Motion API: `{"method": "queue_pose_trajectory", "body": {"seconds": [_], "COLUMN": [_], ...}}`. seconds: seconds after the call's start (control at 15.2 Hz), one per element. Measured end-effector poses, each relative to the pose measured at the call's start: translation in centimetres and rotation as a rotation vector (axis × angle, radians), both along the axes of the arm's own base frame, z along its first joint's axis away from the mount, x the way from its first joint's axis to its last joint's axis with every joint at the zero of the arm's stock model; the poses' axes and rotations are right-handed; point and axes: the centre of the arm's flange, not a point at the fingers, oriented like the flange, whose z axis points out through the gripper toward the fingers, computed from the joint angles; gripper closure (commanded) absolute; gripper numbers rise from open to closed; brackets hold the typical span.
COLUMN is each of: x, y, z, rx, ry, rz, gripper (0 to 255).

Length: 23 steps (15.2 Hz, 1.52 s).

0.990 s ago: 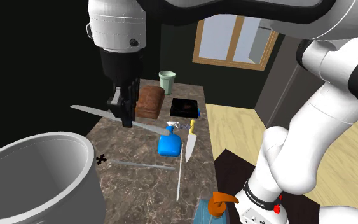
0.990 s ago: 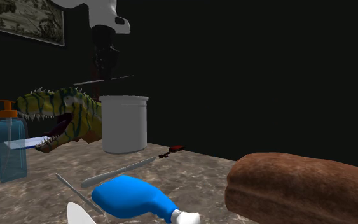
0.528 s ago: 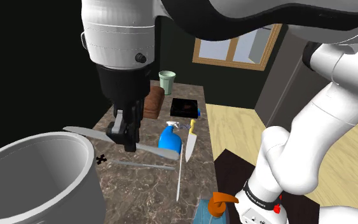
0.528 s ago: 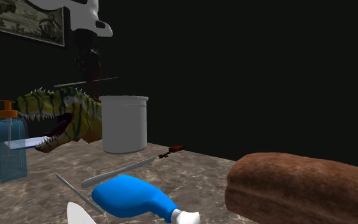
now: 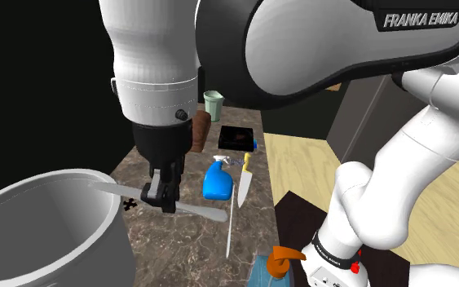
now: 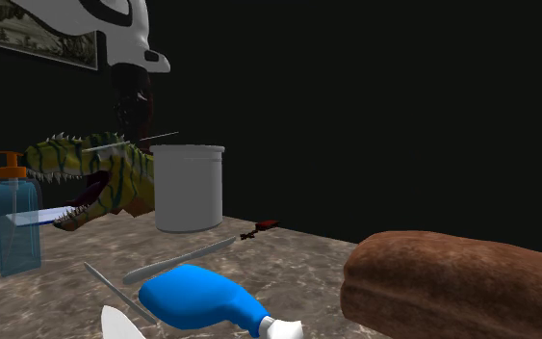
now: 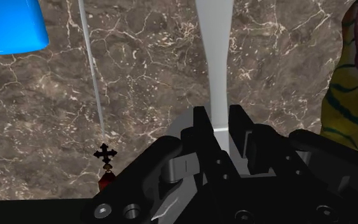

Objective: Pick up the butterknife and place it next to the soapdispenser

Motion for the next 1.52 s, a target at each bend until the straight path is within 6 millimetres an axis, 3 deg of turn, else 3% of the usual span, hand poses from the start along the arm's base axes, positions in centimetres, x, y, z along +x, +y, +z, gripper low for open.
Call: {"method": "queue_pose_trajectory", "body": {"seconds": [1.52], "x": [-0.1], "y": [-0.1], "z": [-12.1], "rx": [0.0], "ry": [0.0], "rz": [0.0], "gripper": [255]}}
